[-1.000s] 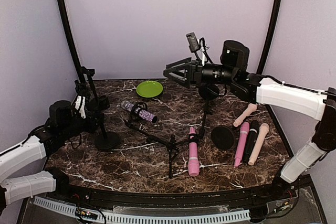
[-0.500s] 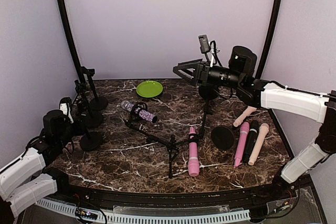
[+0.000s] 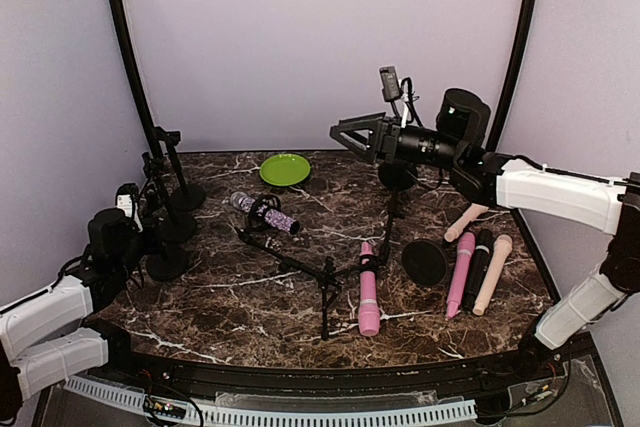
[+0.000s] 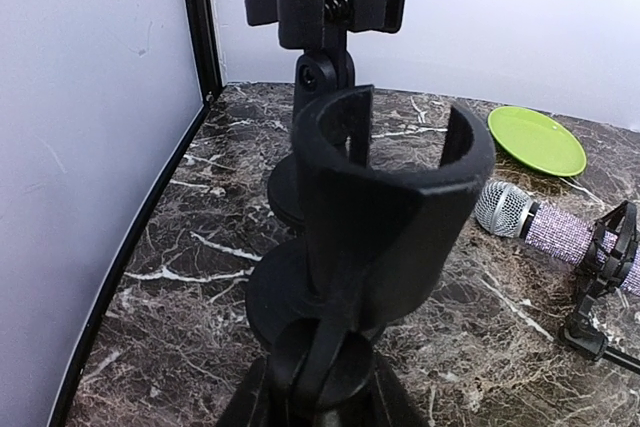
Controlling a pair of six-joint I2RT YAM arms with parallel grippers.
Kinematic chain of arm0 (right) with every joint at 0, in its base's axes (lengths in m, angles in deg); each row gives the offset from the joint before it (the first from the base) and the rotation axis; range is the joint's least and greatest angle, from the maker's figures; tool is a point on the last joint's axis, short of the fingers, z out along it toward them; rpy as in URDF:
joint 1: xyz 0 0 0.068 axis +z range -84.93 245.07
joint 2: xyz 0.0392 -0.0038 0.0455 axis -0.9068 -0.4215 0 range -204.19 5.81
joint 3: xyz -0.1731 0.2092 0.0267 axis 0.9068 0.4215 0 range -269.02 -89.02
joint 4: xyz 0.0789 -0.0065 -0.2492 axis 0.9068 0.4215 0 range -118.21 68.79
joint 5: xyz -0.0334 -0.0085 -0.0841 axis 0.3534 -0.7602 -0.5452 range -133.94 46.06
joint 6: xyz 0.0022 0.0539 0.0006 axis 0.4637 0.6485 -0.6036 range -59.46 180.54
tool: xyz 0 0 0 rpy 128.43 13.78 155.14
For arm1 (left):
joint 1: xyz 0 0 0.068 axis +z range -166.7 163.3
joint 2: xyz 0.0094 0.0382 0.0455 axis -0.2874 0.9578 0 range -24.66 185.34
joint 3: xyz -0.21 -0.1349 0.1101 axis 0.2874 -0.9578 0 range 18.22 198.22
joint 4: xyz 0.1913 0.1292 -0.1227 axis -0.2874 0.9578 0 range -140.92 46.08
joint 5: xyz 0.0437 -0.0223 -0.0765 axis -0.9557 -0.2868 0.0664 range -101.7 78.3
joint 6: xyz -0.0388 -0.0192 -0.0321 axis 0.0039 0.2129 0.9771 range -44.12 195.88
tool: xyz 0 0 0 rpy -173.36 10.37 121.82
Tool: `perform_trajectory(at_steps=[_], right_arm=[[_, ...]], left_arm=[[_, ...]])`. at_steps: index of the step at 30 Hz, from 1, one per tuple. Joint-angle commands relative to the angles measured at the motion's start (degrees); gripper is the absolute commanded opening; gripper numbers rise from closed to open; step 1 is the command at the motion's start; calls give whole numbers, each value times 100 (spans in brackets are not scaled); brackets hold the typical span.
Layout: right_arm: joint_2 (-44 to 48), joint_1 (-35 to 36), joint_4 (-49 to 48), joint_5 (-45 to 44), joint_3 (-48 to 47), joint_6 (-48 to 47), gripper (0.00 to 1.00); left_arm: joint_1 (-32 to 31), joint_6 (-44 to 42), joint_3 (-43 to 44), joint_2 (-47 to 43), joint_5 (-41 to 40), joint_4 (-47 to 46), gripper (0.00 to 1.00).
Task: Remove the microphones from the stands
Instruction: Place the microphone stand with the microphone at the corner of the board, then pick up the microphone stand with the microphone from the center of the board.
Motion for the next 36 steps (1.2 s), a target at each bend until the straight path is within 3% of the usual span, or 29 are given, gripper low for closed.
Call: perform_trajectory(at_steps=[1,9,15,19,24,36], right_arm=[[80,-26,-199,-60,93,49,79],[121,-23,-164,-101,190,43,80],[160,-25,-70,-156,186,10,80],[174,-24,105,-253,153,-120,80],[64,-24,706,-533,-120,-316,80],[-647,435,3400,-1569,-1329,-1527,80]], left_arm=[[93,-233,-39,97,-66,-898,0],[200,-191,-12,366,89,-1024,3],[201,36,186,309,27,-568,50],[201,296,243,95,20,-310,72],[201,497,546,-158,190,319,79],[201,868,2000,-618,1183,2129,83]])
